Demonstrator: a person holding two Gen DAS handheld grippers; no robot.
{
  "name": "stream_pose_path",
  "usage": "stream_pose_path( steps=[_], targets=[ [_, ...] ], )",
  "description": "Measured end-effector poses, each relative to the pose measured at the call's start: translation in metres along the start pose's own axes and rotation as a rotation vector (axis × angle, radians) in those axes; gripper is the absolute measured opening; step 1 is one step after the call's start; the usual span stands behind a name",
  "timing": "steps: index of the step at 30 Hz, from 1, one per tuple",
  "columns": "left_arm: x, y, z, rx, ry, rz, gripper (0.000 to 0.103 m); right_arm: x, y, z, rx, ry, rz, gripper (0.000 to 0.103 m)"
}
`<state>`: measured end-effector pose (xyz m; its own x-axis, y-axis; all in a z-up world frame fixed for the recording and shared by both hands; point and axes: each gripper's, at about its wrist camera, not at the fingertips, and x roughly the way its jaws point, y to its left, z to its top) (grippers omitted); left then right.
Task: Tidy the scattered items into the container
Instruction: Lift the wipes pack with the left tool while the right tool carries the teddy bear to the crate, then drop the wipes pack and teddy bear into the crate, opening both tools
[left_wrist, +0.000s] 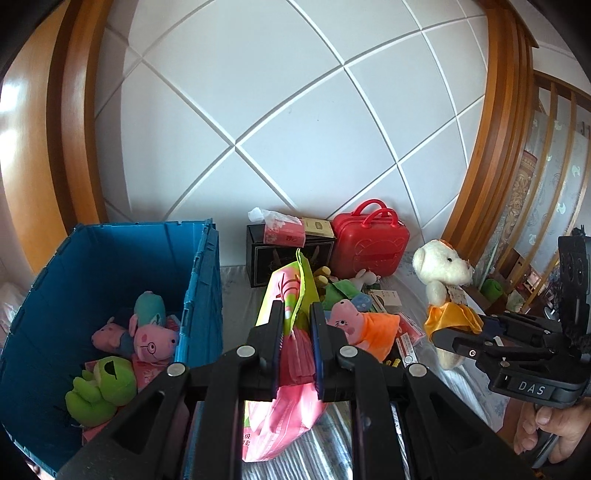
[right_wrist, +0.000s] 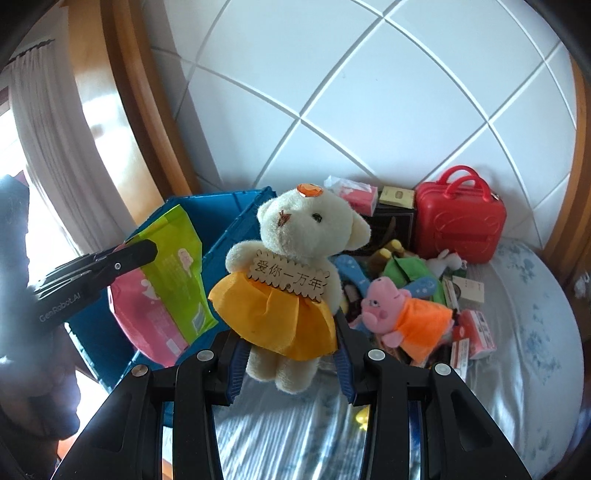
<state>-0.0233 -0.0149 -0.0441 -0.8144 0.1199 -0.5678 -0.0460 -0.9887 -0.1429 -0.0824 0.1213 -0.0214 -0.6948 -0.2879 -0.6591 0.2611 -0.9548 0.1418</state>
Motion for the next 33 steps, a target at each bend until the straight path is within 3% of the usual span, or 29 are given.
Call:
stream_pose_path(
  steps=[16,33],
  targets=[
    [-0.045,0.091,0.001,-0.085,-0.056,0.098,0.013,0.036,0.101,0.026,-0.125,-0.021,0.110,0.039],
    [-0.075,0.171,-0.002,-0.155,-0.083,0.174,0.013,0.071,0.183,0.045,-0.191,-0.025,0.202,0.039]
  ],
)
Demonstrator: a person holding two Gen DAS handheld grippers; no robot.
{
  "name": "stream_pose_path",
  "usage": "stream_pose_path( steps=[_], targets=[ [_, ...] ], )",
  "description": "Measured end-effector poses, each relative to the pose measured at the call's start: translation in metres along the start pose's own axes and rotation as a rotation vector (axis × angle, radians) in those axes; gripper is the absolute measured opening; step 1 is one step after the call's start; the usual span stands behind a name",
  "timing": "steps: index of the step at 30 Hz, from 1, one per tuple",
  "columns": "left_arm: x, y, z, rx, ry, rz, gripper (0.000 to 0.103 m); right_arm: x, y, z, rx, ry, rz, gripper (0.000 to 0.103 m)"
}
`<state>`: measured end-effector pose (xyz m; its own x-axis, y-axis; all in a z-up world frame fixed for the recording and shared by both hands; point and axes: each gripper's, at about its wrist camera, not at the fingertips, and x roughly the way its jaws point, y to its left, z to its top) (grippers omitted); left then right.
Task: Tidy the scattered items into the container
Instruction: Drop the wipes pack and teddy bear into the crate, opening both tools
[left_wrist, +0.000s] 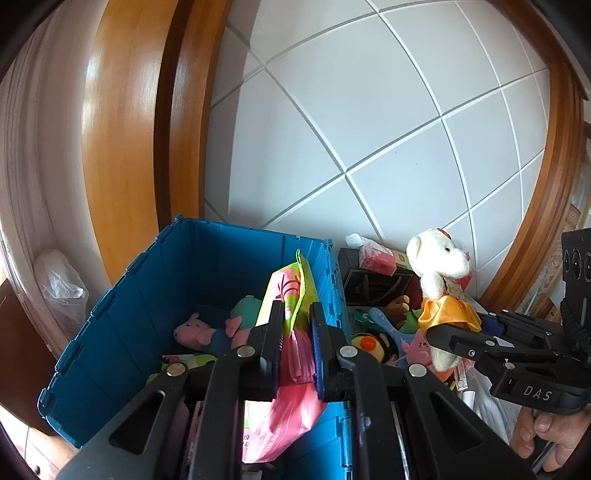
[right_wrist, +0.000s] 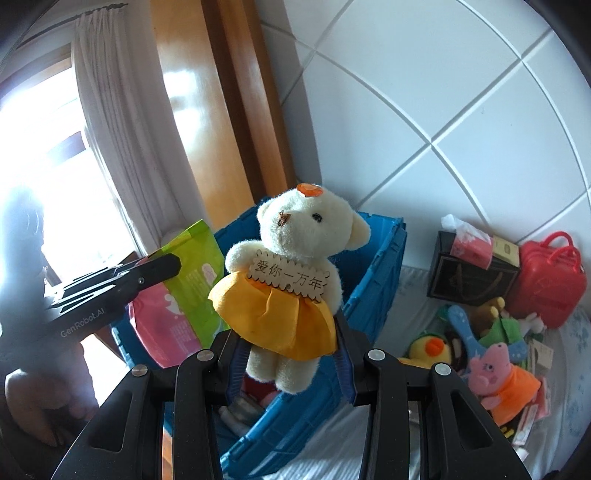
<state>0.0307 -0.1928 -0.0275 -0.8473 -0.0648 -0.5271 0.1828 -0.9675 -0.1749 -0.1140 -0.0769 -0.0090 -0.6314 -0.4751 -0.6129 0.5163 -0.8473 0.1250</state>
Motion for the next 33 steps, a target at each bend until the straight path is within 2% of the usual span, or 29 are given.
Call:
stream_pose_path(
  steps=[15,26,29,30,31,32,33],
  targets=[
    [0.005,0.060,0.001,-0.070,0.006,0.054,0.013,0.041,0.052,0.021,-0.063,0.033,0.070,0.039],
    [0.005,0.088,-0.001,-0.104,0.008,0.088,0.013,0.064,0.076,0.027,-0.102,0.063,0.099,0.040],
    [0.005,0.094,-0.001,-0.123,0.009,0.083,0.014,0.065,0.077,0.028,-0.098,0.061,0.097,0.044],
    [0.006,0.096,-0.001,-0.136,0.014,0.077,0.014,0.065,0.076,0.028,-0.098,0.061,0.098,0.051],
    [0.006,0.097,-0.001,-0.147,0.018,0.079,0.020,0.064,0.076,0.028,-0.098,0.059,0.094,0.063],
    [0.007,0.098,-0.001,-0.153,0.026,0.090,0.047,0.064,0.075,0.028,-0.092,0.054,0.091,0.072],
    [0.007,0.097,0.000,-0.156,0.032,0.117,0.073,0.063,0.073,0.028,-0.081,0.047,0.084,0.098]
  ],
)
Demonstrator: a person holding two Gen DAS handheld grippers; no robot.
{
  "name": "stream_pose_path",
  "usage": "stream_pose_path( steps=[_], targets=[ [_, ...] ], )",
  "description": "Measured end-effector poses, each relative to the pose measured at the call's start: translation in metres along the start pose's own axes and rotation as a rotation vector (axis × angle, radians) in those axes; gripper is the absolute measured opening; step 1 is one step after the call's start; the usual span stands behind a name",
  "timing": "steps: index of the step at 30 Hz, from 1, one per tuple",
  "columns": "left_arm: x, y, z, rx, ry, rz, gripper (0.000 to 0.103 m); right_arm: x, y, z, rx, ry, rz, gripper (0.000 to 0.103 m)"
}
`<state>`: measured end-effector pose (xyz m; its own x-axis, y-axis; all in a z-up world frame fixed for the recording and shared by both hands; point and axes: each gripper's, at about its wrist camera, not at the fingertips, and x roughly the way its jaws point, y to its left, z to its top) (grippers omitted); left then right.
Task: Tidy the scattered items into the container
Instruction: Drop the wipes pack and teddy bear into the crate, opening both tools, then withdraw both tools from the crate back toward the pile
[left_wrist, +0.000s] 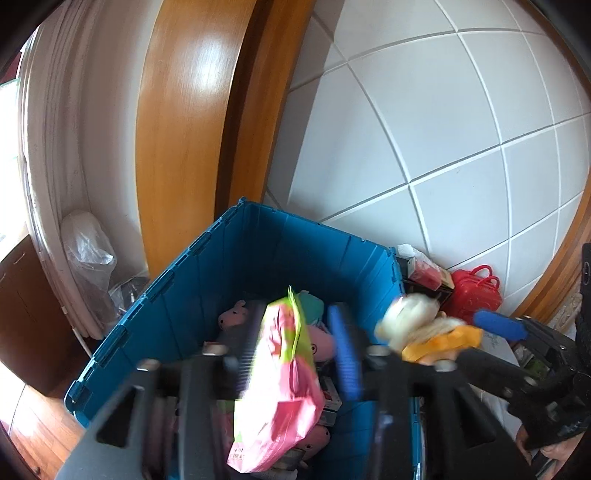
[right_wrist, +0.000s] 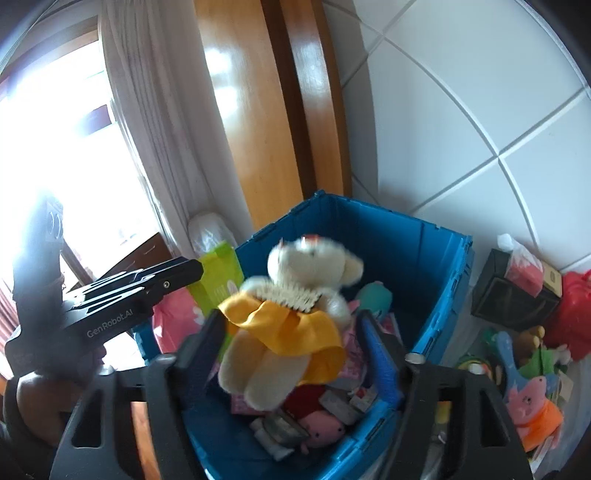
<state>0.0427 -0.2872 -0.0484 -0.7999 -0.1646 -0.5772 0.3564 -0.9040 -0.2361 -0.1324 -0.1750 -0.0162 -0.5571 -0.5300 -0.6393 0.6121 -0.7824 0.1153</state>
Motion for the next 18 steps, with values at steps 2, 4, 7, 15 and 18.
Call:
stream_pose_path(
  steps=[2,4,7,15,18],
  targets=[
    [-0.006,0.001,0.003,-0.009,-0.049,0.021,0.103,-0.005,-0.005,-0.001,0.018,-0.018,-0.013,0.103],
    [-0.005,-0.003,0.008,0.013,-0.053,0.051,0.103,-0.008,-0.010,-0.004,0.028,-0.019,-0.015,0.103],
    [-0.004,-0.009,0.013,0.016,-0.047,0.073,0.103,-0.015,-0.018,-0.010,0.047,-0.023,-0.029,0.103],
    [-0.017,-0.044,0.004,0.035,-0.038,0.114,0.103,-0.046,-0.037,-0.029,0.092,-0.045,-0.068,0.103],
    [-0.024,-0.056,-0.007,0.041,-0.032,0.136,0.103,-0.062,-0.045,-0.038,0.109,-0.060,-0.084,0.103]
  ],
)
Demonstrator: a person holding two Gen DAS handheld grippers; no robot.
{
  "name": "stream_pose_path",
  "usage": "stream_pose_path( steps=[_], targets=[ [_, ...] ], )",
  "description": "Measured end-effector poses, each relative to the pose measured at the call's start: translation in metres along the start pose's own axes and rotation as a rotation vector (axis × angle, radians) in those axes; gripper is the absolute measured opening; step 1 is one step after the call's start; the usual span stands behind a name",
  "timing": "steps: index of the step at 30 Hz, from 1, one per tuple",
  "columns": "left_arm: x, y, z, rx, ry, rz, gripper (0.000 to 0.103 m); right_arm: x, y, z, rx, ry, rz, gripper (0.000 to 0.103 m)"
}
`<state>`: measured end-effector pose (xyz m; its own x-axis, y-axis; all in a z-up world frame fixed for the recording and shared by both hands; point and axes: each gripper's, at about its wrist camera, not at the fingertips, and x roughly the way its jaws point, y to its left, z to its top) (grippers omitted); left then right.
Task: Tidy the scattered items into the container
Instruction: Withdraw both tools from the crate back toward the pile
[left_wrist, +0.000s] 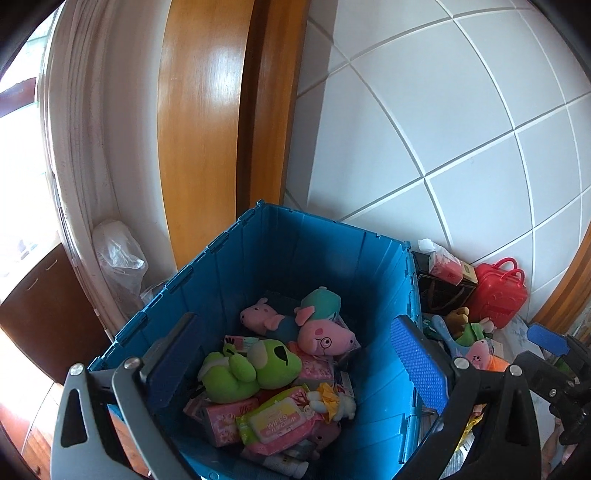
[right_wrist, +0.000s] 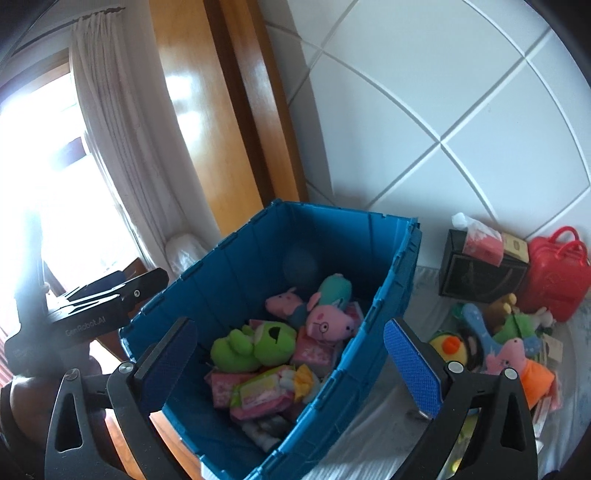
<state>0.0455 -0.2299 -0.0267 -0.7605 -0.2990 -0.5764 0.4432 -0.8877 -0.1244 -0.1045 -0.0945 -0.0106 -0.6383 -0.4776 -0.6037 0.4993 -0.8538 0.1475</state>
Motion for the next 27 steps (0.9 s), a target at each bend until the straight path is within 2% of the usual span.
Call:
stream_pose_path(
  steps=[7,27],
  targets=[
    [-0.013,-0.033,-0.012,0.019,0.018,-0.017,0.103,-0.032,-0.030,-0.020,0.035,0.001,-0.038,0.103],
    [-0.037,-0.168,-0.053,0.137,0.099,-0.102,0.103,-0.127,-0.133,-0.072,0.168,-0.010,-0.170,0.103]
  ],
)
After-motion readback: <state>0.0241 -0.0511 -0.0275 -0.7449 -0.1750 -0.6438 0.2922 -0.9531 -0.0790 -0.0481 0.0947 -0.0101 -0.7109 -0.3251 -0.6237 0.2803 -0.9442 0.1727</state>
